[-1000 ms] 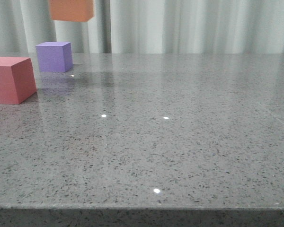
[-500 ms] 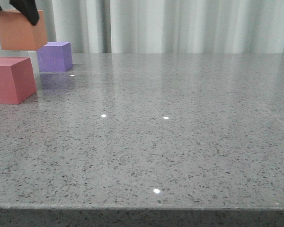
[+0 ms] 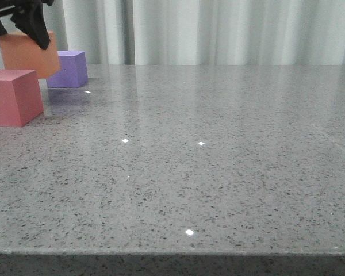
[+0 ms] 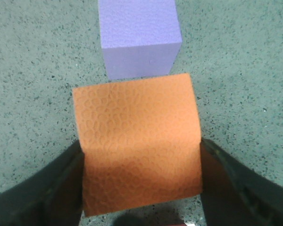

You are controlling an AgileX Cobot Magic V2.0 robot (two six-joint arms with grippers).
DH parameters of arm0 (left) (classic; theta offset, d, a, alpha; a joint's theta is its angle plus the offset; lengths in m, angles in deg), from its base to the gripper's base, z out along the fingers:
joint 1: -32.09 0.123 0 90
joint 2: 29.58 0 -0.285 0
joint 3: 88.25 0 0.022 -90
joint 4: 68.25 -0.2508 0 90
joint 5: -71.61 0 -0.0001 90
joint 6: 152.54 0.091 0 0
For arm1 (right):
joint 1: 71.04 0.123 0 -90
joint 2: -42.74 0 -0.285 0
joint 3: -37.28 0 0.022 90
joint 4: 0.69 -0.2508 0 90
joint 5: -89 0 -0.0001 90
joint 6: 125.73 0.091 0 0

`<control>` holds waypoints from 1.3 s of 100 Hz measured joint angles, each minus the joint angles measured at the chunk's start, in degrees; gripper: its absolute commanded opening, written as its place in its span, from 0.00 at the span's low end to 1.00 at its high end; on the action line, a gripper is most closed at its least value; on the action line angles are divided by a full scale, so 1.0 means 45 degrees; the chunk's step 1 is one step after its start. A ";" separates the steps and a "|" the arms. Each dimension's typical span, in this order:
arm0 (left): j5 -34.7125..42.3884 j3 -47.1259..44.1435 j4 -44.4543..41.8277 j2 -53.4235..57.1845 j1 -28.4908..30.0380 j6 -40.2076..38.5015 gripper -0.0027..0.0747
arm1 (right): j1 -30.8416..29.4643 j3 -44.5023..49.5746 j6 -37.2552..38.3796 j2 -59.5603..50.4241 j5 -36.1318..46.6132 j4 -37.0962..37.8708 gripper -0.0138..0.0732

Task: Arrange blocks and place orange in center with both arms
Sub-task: 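Lower the orange cube between the purple and red cubes, release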

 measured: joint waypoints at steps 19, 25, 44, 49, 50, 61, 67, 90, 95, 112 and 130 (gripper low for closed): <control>0.0454 0.0000 0.0030 -0.0525 0.0000 0.0009 0.44 | 0.0000 0.0000 0.0000 0.0000 0.0000 0.0000 0.08; 0.0512 0.0000 0.0080 -0.0743 0.0000 0.0009 0.44 | 0.0000 0.0000 0.0000 0.0000 0.0000 0.0000 0.08; 0.0595 -0.0016 0.0161 -0.1016 0.0000 0.0009 0.44 | 0.0000 0.0000 0.0000 0.0000 0.0000 0.0000 0.08; 0.0643 -0.0016 0.0161 -0.1059 0.0000 0.0009 0.44 | 0.0000 0.0000 0.0000 0.0000 0.0000 0.0000 0.08; 0.0643 -0.0016 0.0161 -0.1047 0.0000 0.0009 0.44 | 0.0000 0.0000 0.0000 0.0000 0.0000 0.0000 0.08; 0.0756 -0.0016 0.0161 -0.1186 0.0000 0.0030 0.44 | 0.0000 0.0000 0.0000 0.0000 0.0000 0.0000 0.08; 0.0791 -0.0016 0.0161 -0.1242 0.0000 0.0039 0.44 | 0.0000 0.0000 0.0000 0.0000 0.0000 0.0000 0.08; 0.0791 0.0052 0.0161 -0.1364 0.0000 0.0090 0.68 | 0.0000 0.0000 0.0000 0.0000 0.0000 0.0000 0.08; 0.0791 0.0052 0.0161 -0.1360 0.0000 0.0099 0.77 | 0.0000 0.0000 0.0000 0.0000 0.0000 0.0000 0.08; 0.0682 0.0027 0.0161 -0.1585 0.0000 0.0099 0.87 | 0.0000 0.0000 0.0000 0.0000 0.0000 0.0000 0.08; 0.0392 0.0027 0.0161 -0.1079 0.0000 0.0099 0.87 | 0.0000 0.0000 0.0000 0.0000 0.0000 0.0000 0.08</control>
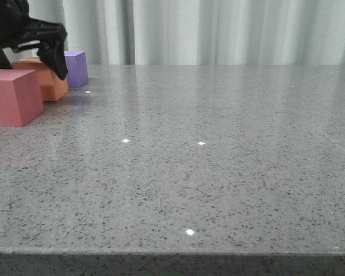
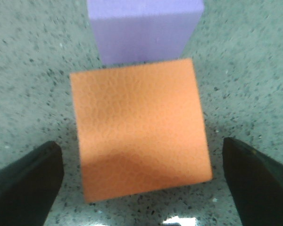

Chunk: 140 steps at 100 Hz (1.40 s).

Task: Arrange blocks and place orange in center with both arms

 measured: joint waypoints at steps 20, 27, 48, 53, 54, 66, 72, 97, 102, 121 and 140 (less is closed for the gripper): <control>-0.0050 0.0022 0.0000 0.1669 0.0000 0.0020 0.87 | 0.0000 0.0000 0.0000 0.0000 0.0000 0.0000 0.08; -0.0078 -0.0006 0.0000 0.2464 0.0000 0.0020 0.87 | 0.0000 0.0000 0.0000 0.0000 0.0000 0.0000 0.08; 0.0373 -0.1372 -0.0161 0.5554 0.0000 0.0020 0.87 | 0.0000 0.0000 0.0000 0.0000 0.0000 0.0000 0.08; 0.0501 -0.2046 -0.0192 0.6372 0.0000 0.0020 0.87 | 0.0000 0.0000 0.0000 0.0000 0.0000 0.0000 0.08; 0.0526 -0.2134 -0.0192 0.6606 0.0000 0.0020 0.87 | 0.0000 0.0000 0.0000 0.0000 0.0000 0.0000 0.08; 0.0820 -0.3841 -0.0212 0.8663 0.0000 0.0020 0.86 | 0.0000 0.0000 0.0000 0.0000 0.0000 0.0000 0.08; 0.0919 -0.4840 -0.0219 0.9802 0.0000 0.0020 0.86 | 0.0000 0.0000 0.0000 0.0000 0.0000 0.0000 0.08; 0.1276 -0.8625 -0.0242 1.4407 0.0000 0.0020 0.86 | 0.0000 0.0000 0.0000 0.0000 0.0000 0.0000 0.08; 0.1397 -0.9373 -0.0248 1.5300 0.0000 0.0020 0.86 | 0.0000 0.0000 0.0000 0.0000 0.0000 0.0000 0.08; 0.1538 -1.1233 -0.0248 1.8215 0.0000 0.0020 0.62 | 0.0000 0.0000 0.0000 0.0000 0.0000 0.0000 0.08; 0.1561 -1.1926 -0.0248 1.9725 0.0000 0.0020 0.11 | 0.0000 0.0000 0.0000 0.0000 0.0000 0.0000 0.08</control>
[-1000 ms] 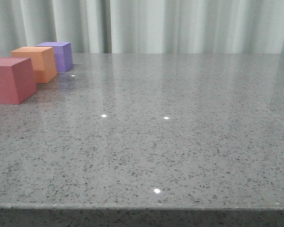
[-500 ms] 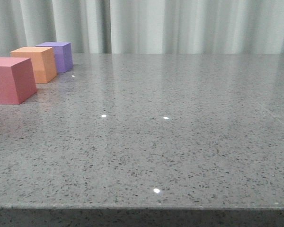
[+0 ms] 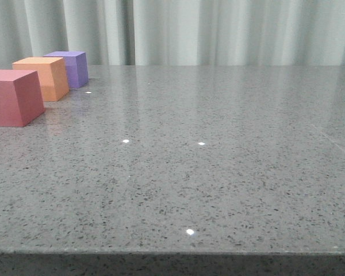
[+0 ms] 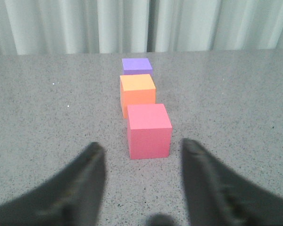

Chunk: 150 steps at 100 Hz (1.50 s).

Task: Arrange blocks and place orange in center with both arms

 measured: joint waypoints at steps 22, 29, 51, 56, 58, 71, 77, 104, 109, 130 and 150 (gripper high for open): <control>-0.0004 -0.0048 0.0000 0.0191 0.0000 0.0000 0.01 | 0.0000 0.0000 0.0000 0.0000 0.0000 0.0000 0.08; -0.0004 -0.0048 0.0000 0.0191 0.0000 0.0000 0.01 | 0.0000 0.0000 0.0000 0.0000 0.0000 0.0000 0.08; -0.0004 -0.0048 0.0000 0.0191 0.0000 0.0000 0.01 | 0.0000 0.0000 0.0000 0.0000 0.0000 0.0000 0.08; -0.0004 -0.0048 0.0000 0.0191 0.0000 0.0000 0.01 | 0.0000 0.0000 0.0000 0.0000 0.0000 0.0000 0.08; -0.0004 -0.0048 0.0000 0.0191 0.0000 0.0000 0.01 | 0.0000 0.0000 0.0000 0.0000 0.0000 0.0000 0.08; -0.0004 -0.0048 0.0000 0.0191 0.0000 0.0000 0.01 | 0.0000 0.0000 0.0000 0.0000 0.0000 0.0000 0.08; -0.0004 -0.0048 0.0000 0.0191 0.0000 0.0000 0.01 | 0.0000 0.0000 0.0000 0.0000 0.0000 0.0000 0.08; 0.1427 -0.0755 -0.0305 0.0191 0.0000 0.0000 0.01 | 0.0000 0.0000 0.0000 0.0000 0.0000 0.0000 0.08; 0.2089 -0.1192 -0.0451 0.0191 0.0000 0.0000 0.01 | 0.0000 0.0000 0.0000 0.0000 0.0000 0.0000 0.08; 0.5042 -0.3701 -0.0730 0.0285 0.0000 0.0000 0.01 | 0.0000 0.0000 0.0000 0.0000 0.0000 0.0000 0.08; 0.6937 -0.5819 -0.0782 0.1149 0.0510 0.0000 0.01 | 0.0000 0.0000 0.0000 0.0000 0.0000 0.0000 0.08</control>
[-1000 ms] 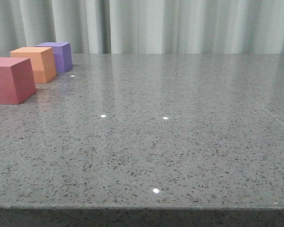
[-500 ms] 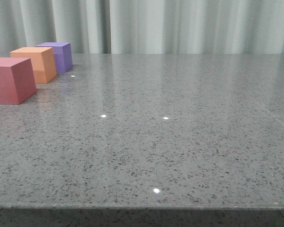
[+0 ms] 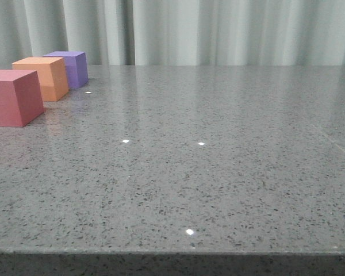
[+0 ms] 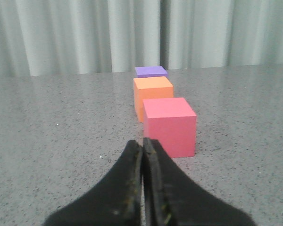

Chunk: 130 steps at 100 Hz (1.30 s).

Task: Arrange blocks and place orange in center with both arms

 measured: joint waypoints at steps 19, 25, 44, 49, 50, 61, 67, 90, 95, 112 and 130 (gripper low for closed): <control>0.0325 -0.0697 0.0084 0.1286 0.1160 0.0000 0.01 | 0.0000 0.0000 0.0000 0.0000 0.0000 0.0000 0.08; 0.0381 -0.0697 0.0105 0.1745 0.1421 0.0000 0.01 | 0.0000 0.0000 0.0000 0.0000 0.0000 0.0000 0.08; 0.0207 -0.0697 0.0135 0.1902 0.1589 0.0000 0.01 | 0.0000 0.0000 0.0000 0.0000 0.0030 0.0000 0.08; 0.0200 -0.0697 0.0135 0.1902 0.1589 0.0000 0.01 | 0.0000 0.0000 0.0000 0.0000 0.0030 0.0000 0.08; 0.0200 -0.0697 0.0135 0.1902 0.1589 0.0000 0.01 | 0.0000 0.0000 0.0000 0.0000 0.0030 0.0000 0.08; 0.0179 -0.0697 0.0135 0.1902 0.1589 0.0000 0.01 | 0.0000 0.0000 0.0000 0.0000 0.0030 0.0000 0.08; 0.0179 -0.0697 0.0135 0.1902 0.1589 0.0000 0.01 | 0.0000 0.0000 0.0000 0.0000 0.0030 0.0000 0.08; 0.0179 -0.0697 0.0135 0.1902 0.1589 0.0000 0.01 | 0.0000 0.0000 0.0000 0.0000 0.0030 0.0000 0.08; 0.0179 -0.0697 0.0135 0.1902 0.1589 0.0000 0.01 | 0.0000 0.0000 0.0000 0.0000 0.0030 0.0000 0.08; 0.0179 -0.0697 0.0135 0.1902 0.1589 0.0000 0.01 | 0.0000 0.0000 0.0000 0.0000 0.0030 0.0000 0.08; 0.0179 -0.0697 0.0135 0.1902 0.1589 0.0000 0.01 | 0.0000 0.0000 0.0000 0.0000 0.0030 0.0000 0.08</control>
